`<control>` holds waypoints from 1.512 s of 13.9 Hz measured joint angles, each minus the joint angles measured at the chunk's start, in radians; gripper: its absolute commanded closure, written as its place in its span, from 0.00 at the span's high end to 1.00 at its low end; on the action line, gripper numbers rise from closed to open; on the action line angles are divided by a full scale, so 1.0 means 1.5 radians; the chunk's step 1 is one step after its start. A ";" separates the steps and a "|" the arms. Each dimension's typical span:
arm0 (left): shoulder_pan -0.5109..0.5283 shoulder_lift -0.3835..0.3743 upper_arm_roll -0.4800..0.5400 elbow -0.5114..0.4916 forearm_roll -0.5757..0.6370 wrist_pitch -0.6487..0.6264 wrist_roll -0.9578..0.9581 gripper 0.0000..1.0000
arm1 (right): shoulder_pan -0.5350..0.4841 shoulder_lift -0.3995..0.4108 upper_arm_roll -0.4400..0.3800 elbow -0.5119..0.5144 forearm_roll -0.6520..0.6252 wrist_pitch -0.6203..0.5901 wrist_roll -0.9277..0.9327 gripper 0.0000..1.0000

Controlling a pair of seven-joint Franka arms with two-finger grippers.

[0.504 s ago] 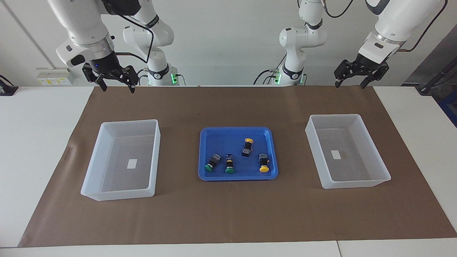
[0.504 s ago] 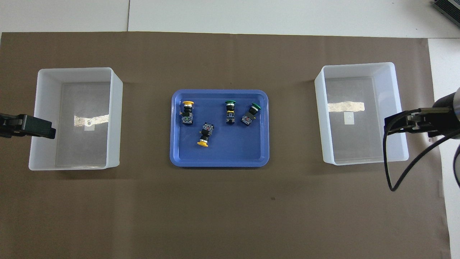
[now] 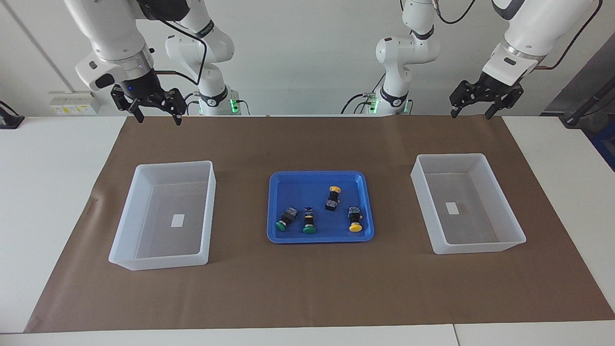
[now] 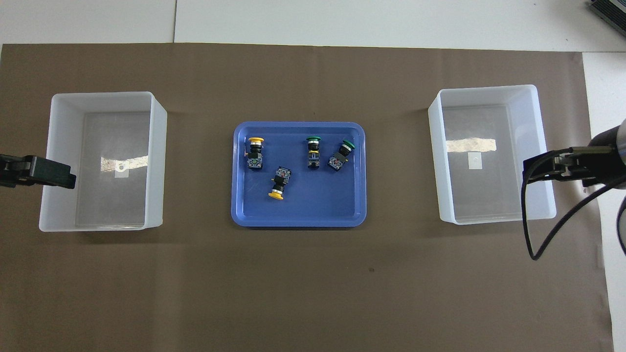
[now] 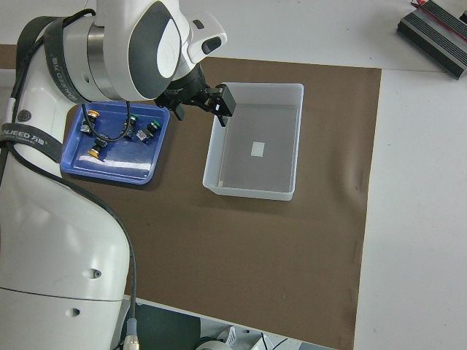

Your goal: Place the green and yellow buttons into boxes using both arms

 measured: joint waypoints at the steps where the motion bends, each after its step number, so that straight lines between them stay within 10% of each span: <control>1: 0.000 0.000 0.000 0.000 0.000 0.000 0.000 1.00 | 0.000 0.000 0.000 0.000 0.000 0.000 0.000 1.00; 21: 0.000 0.000 0.000 0.000 0.000 0.000 0.000 1.00 | 0.083 0.030 0.009 -0.061 0.005 0.188 0.114 1.00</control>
